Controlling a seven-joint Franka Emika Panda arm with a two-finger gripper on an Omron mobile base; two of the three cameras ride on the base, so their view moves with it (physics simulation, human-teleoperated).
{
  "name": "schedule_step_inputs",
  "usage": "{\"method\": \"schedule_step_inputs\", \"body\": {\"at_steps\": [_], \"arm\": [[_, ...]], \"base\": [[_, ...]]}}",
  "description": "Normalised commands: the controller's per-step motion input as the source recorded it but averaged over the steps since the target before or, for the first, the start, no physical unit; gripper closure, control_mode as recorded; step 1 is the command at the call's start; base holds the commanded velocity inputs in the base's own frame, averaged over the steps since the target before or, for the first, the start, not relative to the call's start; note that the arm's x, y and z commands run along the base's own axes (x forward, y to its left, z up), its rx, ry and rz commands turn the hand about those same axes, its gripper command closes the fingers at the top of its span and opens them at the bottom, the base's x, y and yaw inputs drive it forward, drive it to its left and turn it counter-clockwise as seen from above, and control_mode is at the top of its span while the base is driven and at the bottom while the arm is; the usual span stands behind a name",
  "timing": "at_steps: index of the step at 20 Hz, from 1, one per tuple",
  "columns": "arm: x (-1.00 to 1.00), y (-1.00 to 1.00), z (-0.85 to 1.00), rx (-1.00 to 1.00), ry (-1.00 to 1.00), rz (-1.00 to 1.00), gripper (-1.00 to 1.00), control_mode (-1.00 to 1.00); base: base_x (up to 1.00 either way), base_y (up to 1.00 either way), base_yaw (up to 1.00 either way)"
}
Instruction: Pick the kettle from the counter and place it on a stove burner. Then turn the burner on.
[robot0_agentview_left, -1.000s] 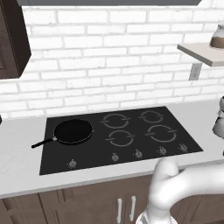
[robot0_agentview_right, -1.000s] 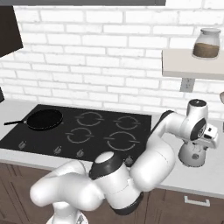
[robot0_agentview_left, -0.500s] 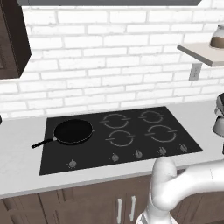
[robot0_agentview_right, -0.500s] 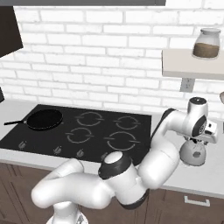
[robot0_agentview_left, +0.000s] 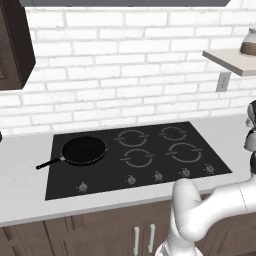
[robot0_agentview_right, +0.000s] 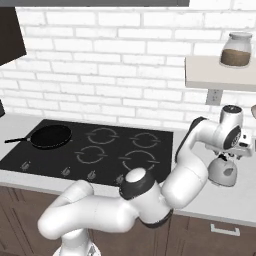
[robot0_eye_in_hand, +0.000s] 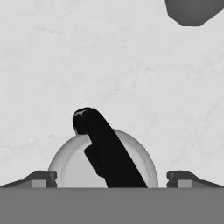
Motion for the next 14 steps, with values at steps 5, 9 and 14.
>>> {"method": "schedule_step_inputs", "body": {"at_steps": [5,9,14], "arm": [[0.0,-0.39,0.0,0.02,-0.06,0.09,-1.0,-1.0],[0.0,-0.06,-0.08,0.0,0.0,0.04,-1.0,-1.0],[0.0,-0.02,-0.41,-0.1,0.02,0.05,-1.0,-1.0]], "base": [[0.0,0.0,0.0],[0.0,0.0,0.0],[0.0,0.0,0.0]]}}
